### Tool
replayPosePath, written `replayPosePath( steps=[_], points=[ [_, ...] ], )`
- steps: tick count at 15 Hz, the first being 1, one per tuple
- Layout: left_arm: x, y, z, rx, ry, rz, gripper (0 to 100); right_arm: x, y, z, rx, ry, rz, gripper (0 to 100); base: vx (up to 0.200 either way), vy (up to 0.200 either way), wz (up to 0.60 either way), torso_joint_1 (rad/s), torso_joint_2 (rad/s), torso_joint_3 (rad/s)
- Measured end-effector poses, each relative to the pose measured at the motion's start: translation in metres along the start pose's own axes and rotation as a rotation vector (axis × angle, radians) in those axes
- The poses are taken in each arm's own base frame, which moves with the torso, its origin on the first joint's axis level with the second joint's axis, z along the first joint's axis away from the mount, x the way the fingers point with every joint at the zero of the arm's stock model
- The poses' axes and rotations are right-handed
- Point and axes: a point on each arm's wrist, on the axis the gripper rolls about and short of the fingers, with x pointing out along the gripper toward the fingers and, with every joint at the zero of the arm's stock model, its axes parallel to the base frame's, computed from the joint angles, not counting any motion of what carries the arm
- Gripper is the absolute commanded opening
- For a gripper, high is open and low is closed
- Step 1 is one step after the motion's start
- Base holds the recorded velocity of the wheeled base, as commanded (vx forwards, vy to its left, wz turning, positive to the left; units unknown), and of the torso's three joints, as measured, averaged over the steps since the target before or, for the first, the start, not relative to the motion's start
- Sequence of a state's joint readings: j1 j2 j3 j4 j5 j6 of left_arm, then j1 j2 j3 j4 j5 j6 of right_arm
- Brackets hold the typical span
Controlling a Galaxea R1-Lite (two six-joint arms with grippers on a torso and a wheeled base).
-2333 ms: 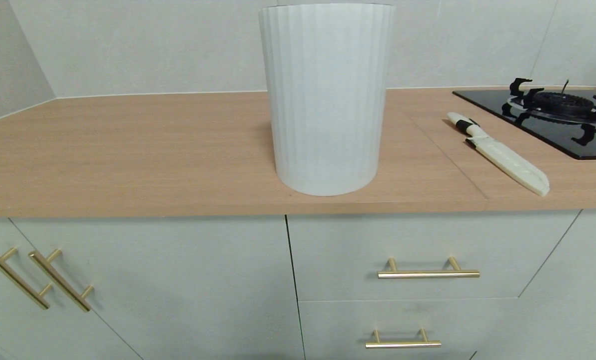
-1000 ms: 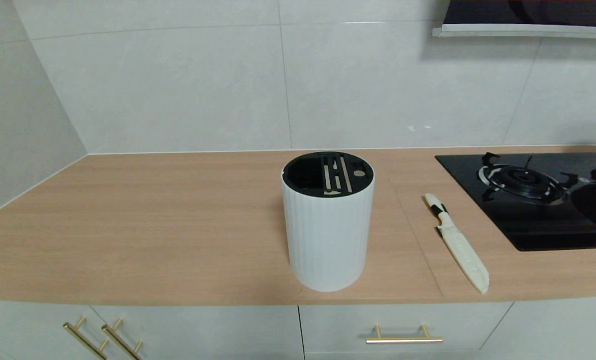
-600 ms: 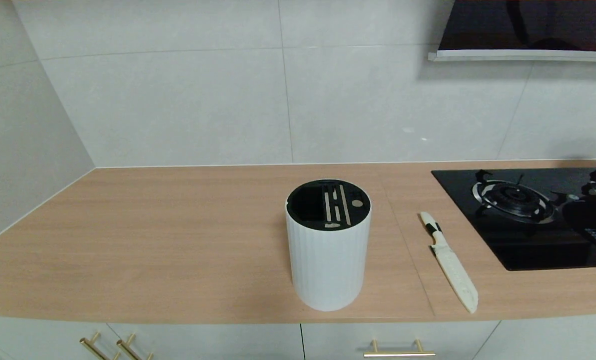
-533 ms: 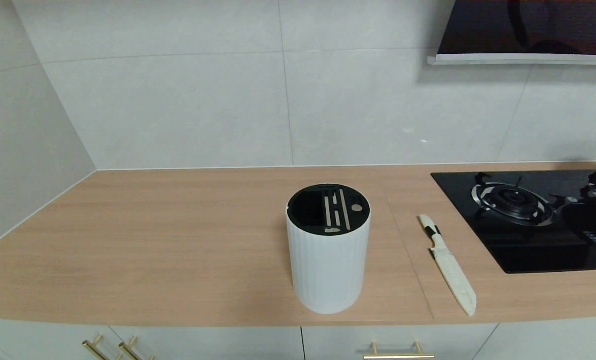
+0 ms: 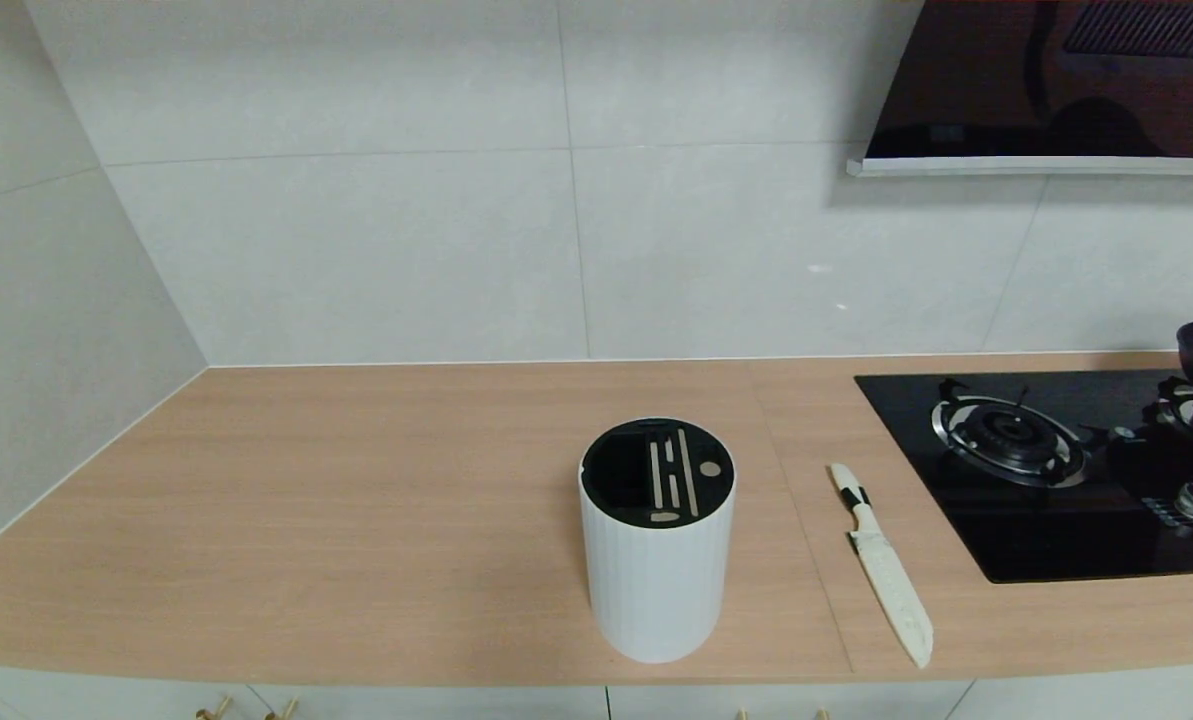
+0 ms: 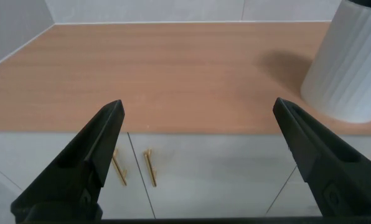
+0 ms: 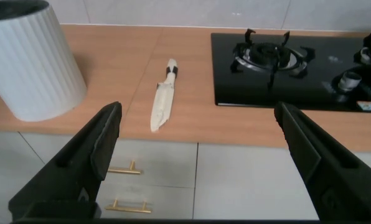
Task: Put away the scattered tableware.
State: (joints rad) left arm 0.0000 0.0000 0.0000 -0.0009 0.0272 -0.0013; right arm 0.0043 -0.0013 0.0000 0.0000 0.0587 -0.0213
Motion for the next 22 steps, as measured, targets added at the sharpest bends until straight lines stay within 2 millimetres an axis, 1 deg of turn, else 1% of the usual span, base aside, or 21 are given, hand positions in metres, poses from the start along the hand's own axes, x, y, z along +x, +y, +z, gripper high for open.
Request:
replayPosePath(
  steps=[15, 17, 18, 22],
  points=[
    [0.000, 0.000, 0.000, 0.000, 0.000, 0.000, 100, 0.000, 0.000, 0.000, 0.001, 0.000, -0.009, 100, 0.000, 0.000, 0.00, 0.002, 0.00, -0.003],
    [0.000, 0.000, 0.000, 0.000, 0.000, 0.000, 100, -0.002, 0.000, 0.007, 0.023, -0.035, -0.012, 100, 0.000, 0.000, 0.00, 0.000, 0.00, 0.000],
    [0.000, 0.000, 0.000, 0.000, 0.000, 0.000, 100, -0.005, 0.000, 0.021, 0.078, -0.096, 0.001, 100, 0.000, 0.000, 0.00, 0.000, 0.00, 0.000],
    [0.000, 0.000, 0.000, 0.000, 0.000, 0.000, 100, -0.007, 0.002, 0.040, 0.104, -0.082, 0.125, 100, 0.000, 0.000, 0.00, 0.000, 0.00, 0.000]
  ],
)
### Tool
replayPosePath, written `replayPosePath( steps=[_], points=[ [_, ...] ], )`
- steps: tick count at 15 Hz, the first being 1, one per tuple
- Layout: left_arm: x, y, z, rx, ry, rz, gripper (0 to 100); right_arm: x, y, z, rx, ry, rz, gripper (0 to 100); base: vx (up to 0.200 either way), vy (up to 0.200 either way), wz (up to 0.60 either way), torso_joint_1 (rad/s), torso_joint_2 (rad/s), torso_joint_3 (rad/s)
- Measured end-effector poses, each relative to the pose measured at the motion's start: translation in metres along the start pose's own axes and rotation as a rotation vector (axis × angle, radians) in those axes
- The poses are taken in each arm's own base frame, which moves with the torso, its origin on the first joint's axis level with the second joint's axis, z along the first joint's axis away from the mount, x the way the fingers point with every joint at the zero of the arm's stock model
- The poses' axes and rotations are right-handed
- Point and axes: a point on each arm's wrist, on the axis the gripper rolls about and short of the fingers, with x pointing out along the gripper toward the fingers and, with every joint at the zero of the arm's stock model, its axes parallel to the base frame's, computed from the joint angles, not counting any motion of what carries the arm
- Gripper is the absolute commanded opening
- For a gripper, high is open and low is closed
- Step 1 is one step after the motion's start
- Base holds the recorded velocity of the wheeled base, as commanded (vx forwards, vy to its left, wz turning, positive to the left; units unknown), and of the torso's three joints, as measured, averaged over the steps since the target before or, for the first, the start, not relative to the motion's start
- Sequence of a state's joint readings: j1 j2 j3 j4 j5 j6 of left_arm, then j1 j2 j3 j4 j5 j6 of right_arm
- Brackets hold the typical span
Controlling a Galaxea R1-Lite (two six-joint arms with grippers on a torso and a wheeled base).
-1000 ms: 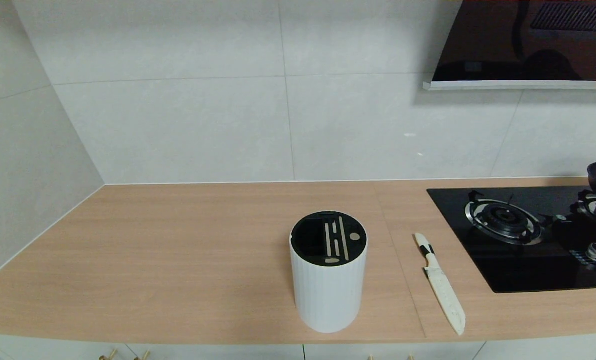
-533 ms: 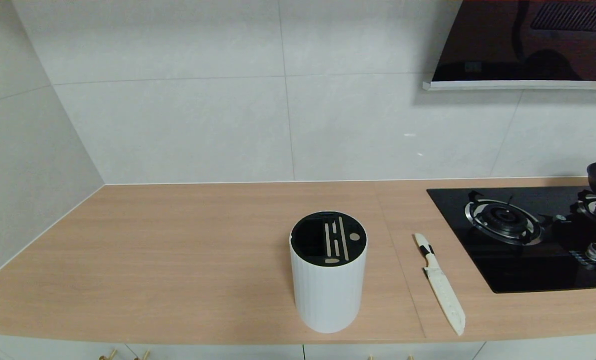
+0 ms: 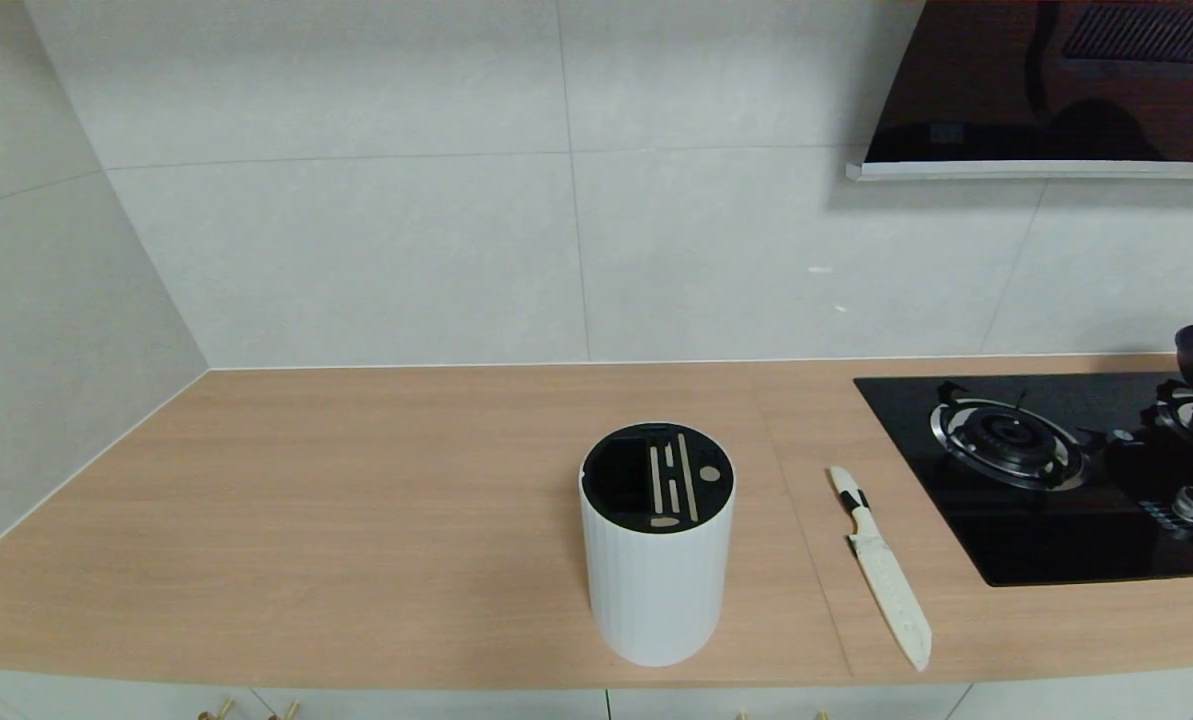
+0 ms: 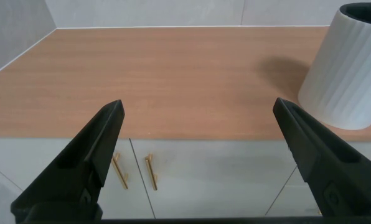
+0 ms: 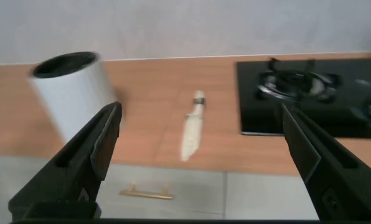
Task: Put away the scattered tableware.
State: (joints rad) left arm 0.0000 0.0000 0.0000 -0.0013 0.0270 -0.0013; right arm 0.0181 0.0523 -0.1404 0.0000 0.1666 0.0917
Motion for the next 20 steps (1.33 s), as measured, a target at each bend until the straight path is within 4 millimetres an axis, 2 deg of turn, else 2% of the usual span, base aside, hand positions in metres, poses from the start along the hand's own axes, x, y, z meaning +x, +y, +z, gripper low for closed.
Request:
replayPosePath(
  steps=[2, 5, 8, 11, 14, 16, 20],
  points=[
    [0.000, 0.000, 0.000, 0.000, 0.000, 0.000, 100, 0.007, 0.000, 0.014, 0.007, 0.038, 0.016, 100, 0.000, 0.000, 0.00, 0.000, 0.00, 0.000],
    [0.000, 0.000, 0.000, 0.000, 0.000, 0.000, 100, 0.038, -0.002, 0.040, 0.027, 0.189, 0.024, 100, 0.000, 0.000, 0.00, 0.000, 0.00, 0.000],
    [0.000, 0.000, 0.000, 0.000, 0.000, 0.000, 100, 0.086, -0.006, 0.061, 0.048, 0.358, 0.042, 100, 0.000, 0.000, 0.00, 0.000, 0.00, 0.000],
    [0.000, 0.000, 0.000, 0.000, 0.000, 0.000, 100, 0.141, -0.007, 0.070, 0.044, 0.490, 0.032, 100, 0.000, 0.000, 0.00, 0.000, 0.00, 0.000],
    [0.000, 0.000, 0.000, 0.000, 0.000, 0.000, 100, 0.203, -0.004, 0.060, 0.015, 0.541, 0.013, 100, 0.000, 0.000, 0.00, 0.000, 0.00, 0.000],
    [0.000, 0.000, 0.000, 0.000, 0.000, 0.000, 100, 0.241, 0.001, 0.044, -0.008, 0.548, -0.017, 100, 0.000, 0.000, 0.00, 0.000, 0.00, 0.000],
    [0.000, 0.000, 0.000, 0.000, 0.000, 0.000, 100, 0.287, 0.010, -0.001, -0.031, 0.622, -0.029, 100, 0.000, 0.000, 0.00, 0.000, 0.00, 0.000]
  ],
)
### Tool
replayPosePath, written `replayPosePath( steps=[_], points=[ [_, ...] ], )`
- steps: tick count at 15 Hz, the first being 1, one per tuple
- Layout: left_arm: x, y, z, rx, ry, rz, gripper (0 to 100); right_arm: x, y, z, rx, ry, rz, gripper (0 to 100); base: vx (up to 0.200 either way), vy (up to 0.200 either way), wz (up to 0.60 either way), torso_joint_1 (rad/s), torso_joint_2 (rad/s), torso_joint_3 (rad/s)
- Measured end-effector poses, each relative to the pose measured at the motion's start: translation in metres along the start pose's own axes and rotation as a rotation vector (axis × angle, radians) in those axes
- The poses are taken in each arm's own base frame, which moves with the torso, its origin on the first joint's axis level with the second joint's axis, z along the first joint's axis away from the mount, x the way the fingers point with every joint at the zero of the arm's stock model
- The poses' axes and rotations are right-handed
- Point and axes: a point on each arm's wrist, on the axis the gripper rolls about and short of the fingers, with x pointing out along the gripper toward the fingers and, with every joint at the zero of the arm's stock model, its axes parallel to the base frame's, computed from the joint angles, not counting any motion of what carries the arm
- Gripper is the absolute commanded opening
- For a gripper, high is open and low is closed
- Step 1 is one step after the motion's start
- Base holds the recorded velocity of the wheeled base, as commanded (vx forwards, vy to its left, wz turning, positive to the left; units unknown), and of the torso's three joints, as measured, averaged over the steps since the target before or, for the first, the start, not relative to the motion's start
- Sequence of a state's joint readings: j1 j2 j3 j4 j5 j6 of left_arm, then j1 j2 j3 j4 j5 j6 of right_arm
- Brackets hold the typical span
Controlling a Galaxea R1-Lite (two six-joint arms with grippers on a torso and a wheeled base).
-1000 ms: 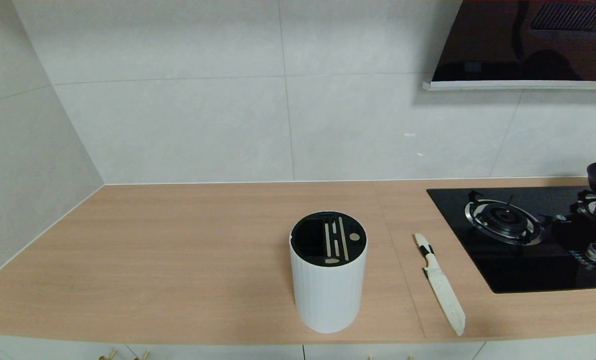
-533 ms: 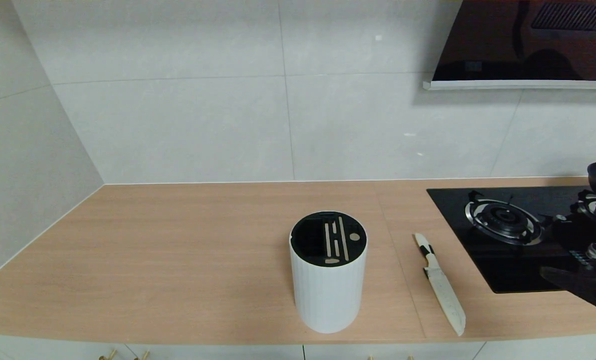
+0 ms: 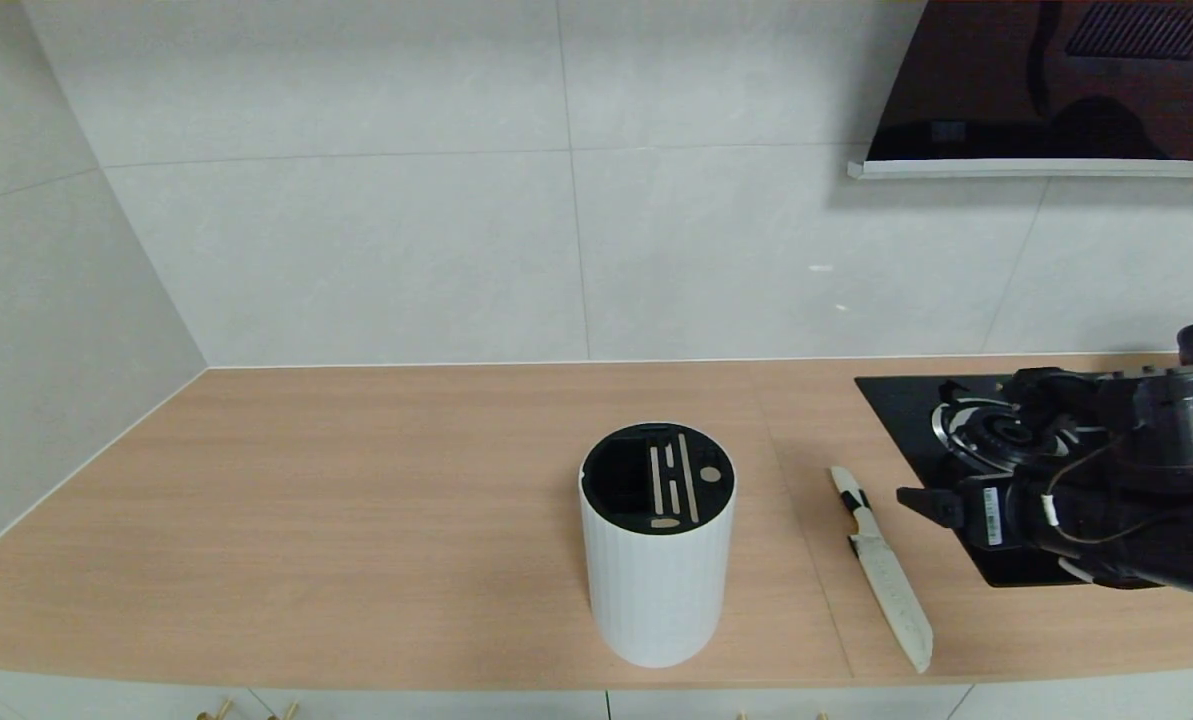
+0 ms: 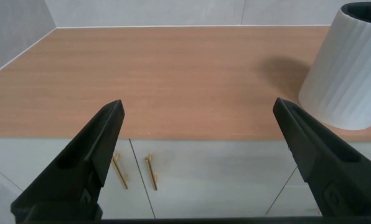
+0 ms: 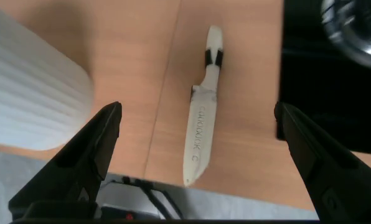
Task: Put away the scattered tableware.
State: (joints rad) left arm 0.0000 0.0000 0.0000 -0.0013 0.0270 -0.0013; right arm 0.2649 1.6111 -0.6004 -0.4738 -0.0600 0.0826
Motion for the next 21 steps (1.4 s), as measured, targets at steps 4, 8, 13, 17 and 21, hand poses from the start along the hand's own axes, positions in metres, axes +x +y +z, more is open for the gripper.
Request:
replayPosePath(
  steps=[4, 8, 13, 17, 21],
  points=[
    [0.000, 0.000, 0.000, 0.000, 0.000, 0.000, 100, 0.048, 0.006, -0.025, -0.014, 0.081, -0.017, 100, 0.000, 0.000, 0.00, 0.000, 0.00, 0.000],
    [0.000, 0.000, 0.000, 0.000, 0.000, 0.000, 100, 0.089, 0.007, -0.051, -0.018, 0.104, -0.069, 100, 0.000, 0.000, 0.00, 0.000, 0.00, 0.000],
    [0.000, 0.000, 0.000, 0.000, 0.000, 0.000, 100, 0.121, 0.006, -0.070, 0.021, 0.078, -0.095, 100, 0.000, 0.000, 0.00, 0.000, 0.00, 0.000],
    [0.000, 0.000, 0.000, 0.000, 0.000, 0.000, 100, 0.138, 0.007, -0.078, 0.032, 0.097, -0.103, 100, 0.000, 0.000, 0.00, 0.000, 0.00, 0.000],
    [0.000, 0.000, 0.000, 0.000, 0.000, 0.000, 100, 0.148, 0.007, -0.079, 0.053, 0.093, -0.112, 100, 0.000, 0.000, 0.00, 0.000, 0.00, 0.000]
  ],
)
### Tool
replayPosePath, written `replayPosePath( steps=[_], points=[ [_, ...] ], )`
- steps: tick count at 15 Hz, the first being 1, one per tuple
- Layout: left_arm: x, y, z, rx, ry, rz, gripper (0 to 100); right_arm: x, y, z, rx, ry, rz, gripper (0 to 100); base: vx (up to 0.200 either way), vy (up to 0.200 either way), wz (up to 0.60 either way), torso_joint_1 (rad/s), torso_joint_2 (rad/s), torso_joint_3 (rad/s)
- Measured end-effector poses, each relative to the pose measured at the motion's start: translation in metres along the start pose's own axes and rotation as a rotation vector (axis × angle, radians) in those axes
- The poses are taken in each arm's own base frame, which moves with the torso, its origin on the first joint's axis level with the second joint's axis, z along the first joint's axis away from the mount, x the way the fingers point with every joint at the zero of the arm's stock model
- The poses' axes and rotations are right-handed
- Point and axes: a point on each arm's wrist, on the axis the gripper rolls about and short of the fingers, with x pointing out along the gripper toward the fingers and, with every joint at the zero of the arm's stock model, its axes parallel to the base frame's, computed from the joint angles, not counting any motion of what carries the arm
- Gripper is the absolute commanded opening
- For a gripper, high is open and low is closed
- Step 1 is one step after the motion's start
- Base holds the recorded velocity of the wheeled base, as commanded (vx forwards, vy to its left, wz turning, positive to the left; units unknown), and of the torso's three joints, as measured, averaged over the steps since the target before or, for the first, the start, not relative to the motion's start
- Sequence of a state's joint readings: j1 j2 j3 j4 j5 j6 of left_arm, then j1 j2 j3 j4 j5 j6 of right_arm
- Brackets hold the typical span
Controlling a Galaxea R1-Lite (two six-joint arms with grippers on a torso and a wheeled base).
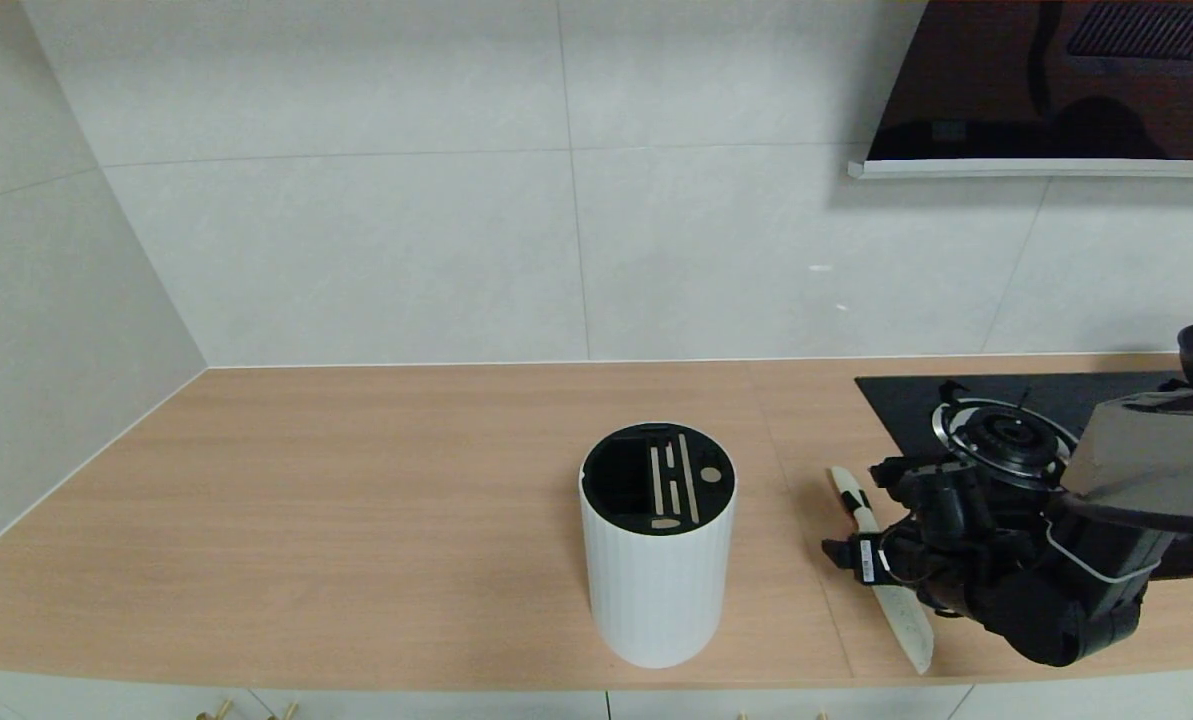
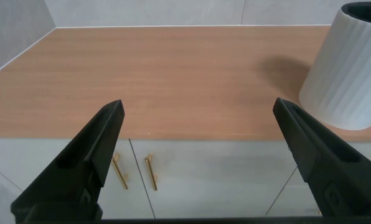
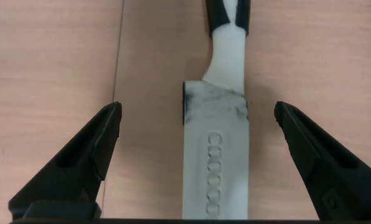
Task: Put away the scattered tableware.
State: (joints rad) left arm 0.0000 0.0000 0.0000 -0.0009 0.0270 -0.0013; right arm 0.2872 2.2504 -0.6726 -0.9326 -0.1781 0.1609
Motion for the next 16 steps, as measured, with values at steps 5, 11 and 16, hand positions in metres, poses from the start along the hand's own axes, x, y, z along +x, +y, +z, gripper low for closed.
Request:
replayPosePath(
  steps=[5, 11, 16],
  points=[
    [0.000, 0.000, 0.000, 0.000, 0.000, 0.000, 100, 0.007, -0.001, -0.005, 0.002, 0.000, -0.017, 100, 0.000, 0.000, 0.00, 0.000, 0.00, 0.000],
    [0.000, 0.000, 0.000, 0.000, 0.000, 0.000, 100, 0.012, -0.002, -0.008, 0.002, 0.006, -0.024, 100, 0.000, 0.000, 0.00, 0.000, 0.00, 0.000],
    [0.000, 0.000, 0.000, 0.000, 0.000, 0.000, 100, 0.015, -0.006, -0.009, 0.006, -0.011, -0.047, 0, 0.000, 0.000, 0.00, 0.000, 0.00, 0.000]
  ],
)
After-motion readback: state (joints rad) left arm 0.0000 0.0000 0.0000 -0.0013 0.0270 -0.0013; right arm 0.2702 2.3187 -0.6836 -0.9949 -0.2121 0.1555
